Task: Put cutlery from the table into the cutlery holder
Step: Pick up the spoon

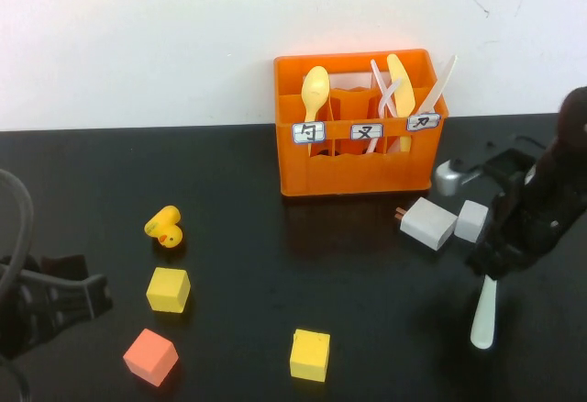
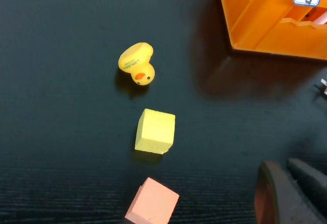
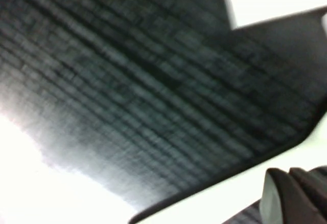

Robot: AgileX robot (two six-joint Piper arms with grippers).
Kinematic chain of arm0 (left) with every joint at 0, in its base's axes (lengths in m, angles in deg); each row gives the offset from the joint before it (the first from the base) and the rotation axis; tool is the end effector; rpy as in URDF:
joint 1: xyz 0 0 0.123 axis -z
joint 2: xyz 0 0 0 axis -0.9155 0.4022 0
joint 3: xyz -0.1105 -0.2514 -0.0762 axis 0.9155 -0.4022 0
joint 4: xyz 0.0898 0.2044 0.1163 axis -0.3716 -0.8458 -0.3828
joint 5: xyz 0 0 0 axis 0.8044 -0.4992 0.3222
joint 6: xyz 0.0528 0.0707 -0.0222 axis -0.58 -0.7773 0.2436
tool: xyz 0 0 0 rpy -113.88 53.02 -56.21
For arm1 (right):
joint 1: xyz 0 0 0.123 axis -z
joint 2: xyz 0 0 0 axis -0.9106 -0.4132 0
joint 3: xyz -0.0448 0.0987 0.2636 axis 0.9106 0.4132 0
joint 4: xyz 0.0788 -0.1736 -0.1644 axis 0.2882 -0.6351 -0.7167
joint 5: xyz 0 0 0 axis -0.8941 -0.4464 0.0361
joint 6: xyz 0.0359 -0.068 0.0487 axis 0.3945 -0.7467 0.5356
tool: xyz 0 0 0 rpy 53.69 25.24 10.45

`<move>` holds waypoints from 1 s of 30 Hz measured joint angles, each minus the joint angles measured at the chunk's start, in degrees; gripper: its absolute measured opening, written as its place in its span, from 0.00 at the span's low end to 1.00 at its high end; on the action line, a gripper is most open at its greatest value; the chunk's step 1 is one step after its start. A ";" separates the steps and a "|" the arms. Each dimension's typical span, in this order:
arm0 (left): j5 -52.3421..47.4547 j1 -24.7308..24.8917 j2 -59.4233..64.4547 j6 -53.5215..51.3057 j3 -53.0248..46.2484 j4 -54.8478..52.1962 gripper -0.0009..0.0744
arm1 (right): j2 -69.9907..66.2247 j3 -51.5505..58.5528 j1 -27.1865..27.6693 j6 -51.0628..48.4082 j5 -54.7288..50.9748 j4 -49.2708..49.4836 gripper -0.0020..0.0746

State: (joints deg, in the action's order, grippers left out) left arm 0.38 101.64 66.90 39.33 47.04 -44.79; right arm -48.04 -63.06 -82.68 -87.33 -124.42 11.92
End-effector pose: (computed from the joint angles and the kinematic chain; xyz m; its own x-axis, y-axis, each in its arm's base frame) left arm 0.1320 -0.0650 0.3311 -0.5858 -0.2628 -0.7667 0.0599 0.9294 -0.3643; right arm 0.3518 0.1188 0.1825 -0.7762 -0.5767 -0.2547 -0.6020 0.7980 0.0280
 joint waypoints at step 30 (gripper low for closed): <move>0.44 0.00 0.00 0.70 0.00 1.17 0.01 | -0.62 1.90 -10.32 13.26 -6.09 -19.68 0.02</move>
State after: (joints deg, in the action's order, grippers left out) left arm 0.82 101.64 66.90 40.03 47.04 -43.62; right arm -48.66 -61.16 -93.00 -74.07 -130.51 -7.76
